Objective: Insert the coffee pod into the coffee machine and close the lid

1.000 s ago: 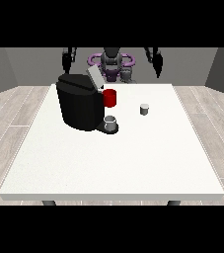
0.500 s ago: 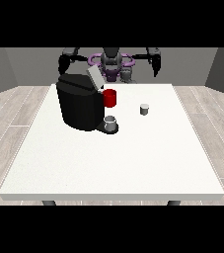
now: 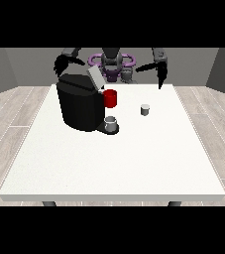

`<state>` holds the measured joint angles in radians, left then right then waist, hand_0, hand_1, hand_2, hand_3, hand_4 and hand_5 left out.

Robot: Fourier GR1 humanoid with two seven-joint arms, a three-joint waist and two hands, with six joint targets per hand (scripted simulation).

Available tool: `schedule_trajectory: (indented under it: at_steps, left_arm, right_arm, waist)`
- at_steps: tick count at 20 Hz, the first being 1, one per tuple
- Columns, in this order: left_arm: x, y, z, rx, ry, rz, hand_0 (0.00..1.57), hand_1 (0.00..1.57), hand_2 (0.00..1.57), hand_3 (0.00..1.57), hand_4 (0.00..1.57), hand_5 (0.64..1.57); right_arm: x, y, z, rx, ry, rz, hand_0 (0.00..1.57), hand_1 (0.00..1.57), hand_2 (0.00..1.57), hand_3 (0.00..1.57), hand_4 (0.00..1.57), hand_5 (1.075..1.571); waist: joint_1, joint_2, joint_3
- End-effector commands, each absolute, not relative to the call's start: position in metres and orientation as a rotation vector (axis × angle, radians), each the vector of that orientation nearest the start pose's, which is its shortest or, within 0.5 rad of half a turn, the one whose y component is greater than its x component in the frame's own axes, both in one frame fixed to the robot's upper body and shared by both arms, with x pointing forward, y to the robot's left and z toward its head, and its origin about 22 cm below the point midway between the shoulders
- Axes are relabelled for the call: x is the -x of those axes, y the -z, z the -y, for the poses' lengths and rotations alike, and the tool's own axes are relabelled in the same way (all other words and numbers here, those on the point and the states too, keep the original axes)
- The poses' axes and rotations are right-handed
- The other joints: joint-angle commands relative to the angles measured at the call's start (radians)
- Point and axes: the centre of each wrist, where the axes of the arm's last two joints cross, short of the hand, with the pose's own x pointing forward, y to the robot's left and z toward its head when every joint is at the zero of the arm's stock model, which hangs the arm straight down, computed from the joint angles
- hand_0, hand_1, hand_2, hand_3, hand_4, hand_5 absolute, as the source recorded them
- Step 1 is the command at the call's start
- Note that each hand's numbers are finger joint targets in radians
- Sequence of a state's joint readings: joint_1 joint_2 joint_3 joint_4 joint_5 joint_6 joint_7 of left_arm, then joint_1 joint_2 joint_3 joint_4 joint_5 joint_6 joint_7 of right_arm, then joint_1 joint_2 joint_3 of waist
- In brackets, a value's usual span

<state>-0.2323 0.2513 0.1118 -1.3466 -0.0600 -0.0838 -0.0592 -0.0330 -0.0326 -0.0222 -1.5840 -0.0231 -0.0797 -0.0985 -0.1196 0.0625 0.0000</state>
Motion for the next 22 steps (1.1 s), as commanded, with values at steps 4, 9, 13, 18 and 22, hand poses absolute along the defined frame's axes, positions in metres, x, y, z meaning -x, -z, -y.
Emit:
schedule_trajectory:
  at_steps: [4,9,13,18,22]
  left_arm:
    - [-0.334,-0.055,-0.334,-0.261,0.314,1.551,0.00,0.00,0.00,0.00,0.00,1.571]
    - [-0.349,-0.039,-0.335,-0.325,0.290,1.499,0.00,0.00,0.00,0.00,0.00,1.571]
    - [-0.358,-0.029,-0.332,-0.319,0.330,1.447,0.00,0.00,0.00,0.00,0.00,1.571]
    - [-0.364,-0.018,-0.306,-0.370,0.440,1.401,0.00,0.00,0.00,0.00,0.00,1.571]
    - [-0.365,-0.016,-0.295,-0.377,0.526,1.412,0.00,0.00,0.46,0.00,0.00,1.571]
  right_arm:
    - [-0.264,-0.021,0.237,0.054,0.077,1.754,0.00,0.00,0.00,0.00,0.19,1.571]
    - [-0.270,-0.033,0.221,0.012,0.048,1.771,0.00,0.00,0.00,0.00,0.28,1.571]
    - [-0.275,-0.033,0.220,0.031,0.027,1.751,0.00,0.00,0.00,0.00,0.34,1.571]
    - [-0.285,-0.032,0.206,0.072,0.036,1.705,0.00,0.00,0.00,0.00,0.37,1.571]
    - [-0.287,-0.003,0.230,0.127,0.064,1.663,0.00,0.00,0.00,0.00,0.41,1.571]
  waist:
    - [-0.019,0.080,0.0001]
    - [-0.049,0.125,-0.0003]
    - [-0.039,0.125,-0.0002]
    - [-0.031,0.127,-0.0002]
    - [0.011,0.127,0.0003]
